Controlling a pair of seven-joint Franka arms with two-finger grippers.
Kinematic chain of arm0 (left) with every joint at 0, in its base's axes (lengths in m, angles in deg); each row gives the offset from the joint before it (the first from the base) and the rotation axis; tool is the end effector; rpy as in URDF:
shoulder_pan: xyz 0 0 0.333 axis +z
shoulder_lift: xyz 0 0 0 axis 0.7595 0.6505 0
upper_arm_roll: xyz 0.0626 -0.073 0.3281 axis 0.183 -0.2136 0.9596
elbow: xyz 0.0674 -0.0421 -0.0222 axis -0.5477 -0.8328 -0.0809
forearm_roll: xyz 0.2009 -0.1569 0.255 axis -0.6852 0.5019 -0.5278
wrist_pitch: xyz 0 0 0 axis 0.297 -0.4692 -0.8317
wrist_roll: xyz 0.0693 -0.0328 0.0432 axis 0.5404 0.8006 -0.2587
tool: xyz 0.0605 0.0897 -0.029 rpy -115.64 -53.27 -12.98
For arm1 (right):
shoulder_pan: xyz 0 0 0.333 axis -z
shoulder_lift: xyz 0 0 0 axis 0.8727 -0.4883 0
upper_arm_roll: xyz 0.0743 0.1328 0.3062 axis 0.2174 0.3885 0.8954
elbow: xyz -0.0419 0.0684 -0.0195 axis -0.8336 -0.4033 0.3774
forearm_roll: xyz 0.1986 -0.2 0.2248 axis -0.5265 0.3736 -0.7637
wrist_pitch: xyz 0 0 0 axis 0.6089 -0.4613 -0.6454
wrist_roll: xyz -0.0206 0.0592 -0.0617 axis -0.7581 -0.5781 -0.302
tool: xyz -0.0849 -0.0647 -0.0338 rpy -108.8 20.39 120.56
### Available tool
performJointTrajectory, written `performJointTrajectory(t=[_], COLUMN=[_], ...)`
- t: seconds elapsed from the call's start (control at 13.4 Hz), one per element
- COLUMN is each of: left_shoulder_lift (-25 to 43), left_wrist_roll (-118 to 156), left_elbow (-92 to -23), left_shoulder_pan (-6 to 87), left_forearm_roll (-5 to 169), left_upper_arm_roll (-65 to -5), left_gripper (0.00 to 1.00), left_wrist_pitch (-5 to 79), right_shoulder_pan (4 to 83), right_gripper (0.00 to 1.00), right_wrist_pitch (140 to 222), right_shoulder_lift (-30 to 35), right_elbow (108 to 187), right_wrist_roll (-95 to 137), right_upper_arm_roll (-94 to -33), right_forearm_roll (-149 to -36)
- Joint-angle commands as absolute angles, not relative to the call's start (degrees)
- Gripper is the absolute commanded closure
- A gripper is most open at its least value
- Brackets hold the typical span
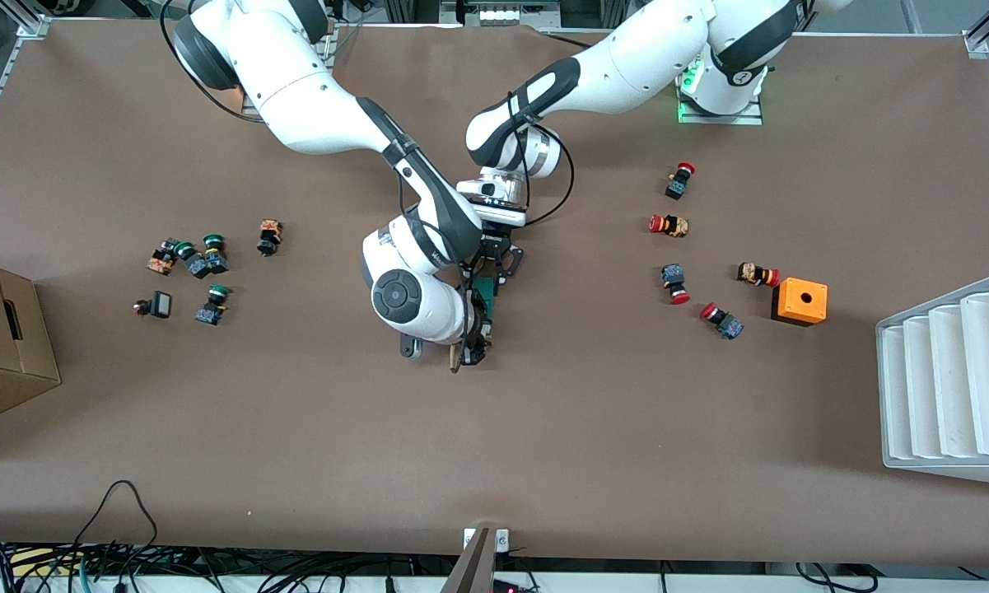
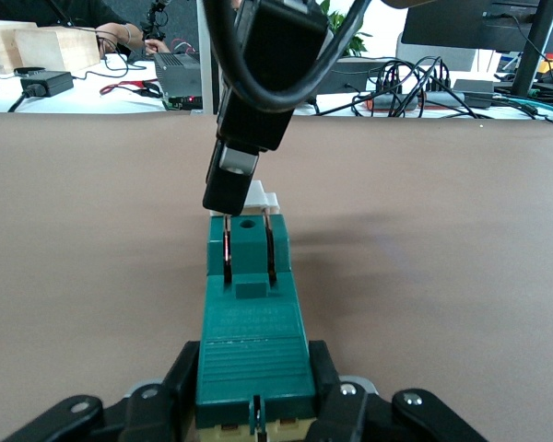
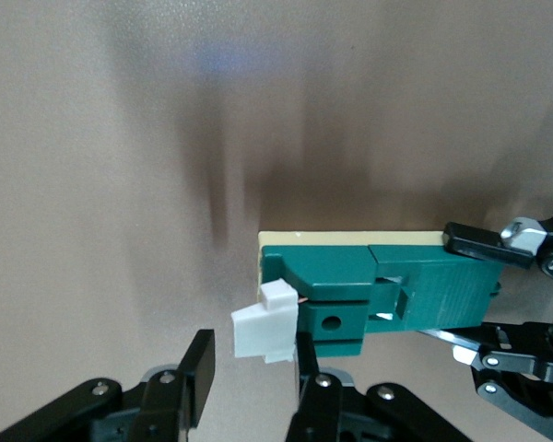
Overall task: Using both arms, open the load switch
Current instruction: 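Rotate the white lever upward with the right gripper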
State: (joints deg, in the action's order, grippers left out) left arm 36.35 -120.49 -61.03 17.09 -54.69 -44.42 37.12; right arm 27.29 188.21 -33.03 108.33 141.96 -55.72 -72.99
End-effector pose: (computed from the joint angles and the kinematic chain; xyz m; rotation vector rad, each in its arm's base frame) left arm 0.3841 -0.5117 0.1186 2.5334 -0.1138 1.6292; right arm 0.6328 0.4577 0.2374 -2.0960 2.1103 0.4013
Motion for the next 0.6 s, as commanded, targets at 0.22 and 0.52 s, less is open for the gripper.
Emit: performJointTrajectory(t=[0.22,0.52], left_shoulder_lift=[37.81,37.98], left_wrist_roll=[-121.19,-121.28], left_elbow=[-59.17,-59.08], left_shoulder_pan=[16.46,16.46], left_forearm_roll=[-57.26,-57.35], left_upper_arm_roll=[-44.15,-44.24], left_gripper=[0.52,0.52], left_wrist_pitch=[37.19,37.19], right_shoulder_pan=[27.37,27.63], right_gripper=[0.62,0.62], right_wrist_pitch=[188.16,188.43], right_shoulder_lift=[-32.72,-30.87], right_elbow=[109.24,111.97], right_wrist_roll=[143.11,143.03], right_upper_arm_roll=[-55.85,-55.67], right_forearm_roll=[-71.94,-71.85])
